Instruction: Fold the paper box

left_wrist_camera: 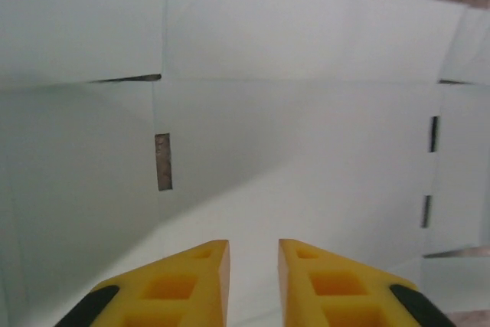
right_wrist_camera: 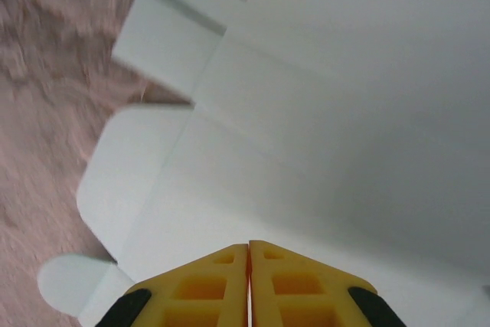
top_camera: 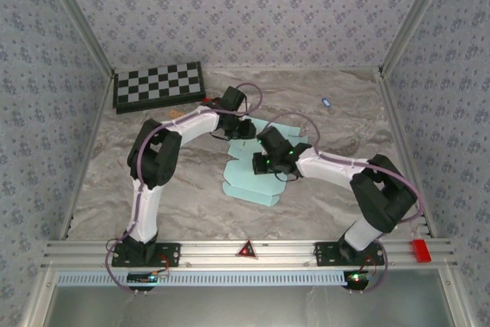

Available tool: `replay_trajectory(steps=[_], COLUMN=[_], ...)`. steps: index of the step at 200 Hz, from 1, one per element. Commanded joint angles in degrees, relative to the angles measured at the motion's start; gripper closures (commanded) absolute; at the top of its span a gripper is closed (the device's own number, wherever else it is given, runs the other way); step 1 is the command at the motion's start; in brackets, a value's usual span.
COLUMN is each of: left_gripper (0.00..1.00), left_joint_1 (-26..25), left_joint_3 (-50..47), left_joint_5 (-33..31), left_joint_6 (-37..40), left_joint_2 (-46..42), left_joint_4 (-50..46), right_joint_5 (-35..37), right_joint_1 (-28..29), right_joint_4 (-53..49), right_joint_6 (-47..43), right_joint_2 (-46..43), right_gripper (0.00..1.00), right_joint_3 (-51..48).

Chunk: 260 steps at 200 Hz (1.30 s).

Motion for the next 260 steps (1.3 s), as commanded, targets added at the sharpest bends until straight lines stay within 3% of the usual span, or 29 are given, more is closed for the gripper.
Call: replay_trajectory(steps=[1,45,163,171,260], left_gripper=[0.74,0.68,0.52,0.45,0.45], left_joint_1=[0.5,1.4,2.7,2.7,2.6], left_joint_3=[3.1,6.2,17.7,18.1,17.3], left_joint_5=[-0.1,-2.1,-5.5,-5.9,-15.5], left_joint_6=[-0.8,-3.2,-5.5,-5.2,-2.5], left_joint_2=[-3.9,-2.8,8.6,8.9,8.2], left_joint_4=[-1.3,-2.5,-7.8,-8.3,-10.4], right_joint_5=[-0.3,-2.7,-3.8,-3.8,-2.9], right_joint_1=[-3.8,-8.8,-11.4,-11.4,-11.4], right_joint_4=[-0.4,1.6,4.1,4.0,3.9], right_joint_6=[-0.6,-0.3,2.4,2.4,4.7], right_joint_2=[-0.6,4.4,16.5,16.7,18.0], right_gripper=[0.90,0.91,0.95,0.95,0.95], right_joint_3=[-0.2,3.3,7.3,7.4,6.9])
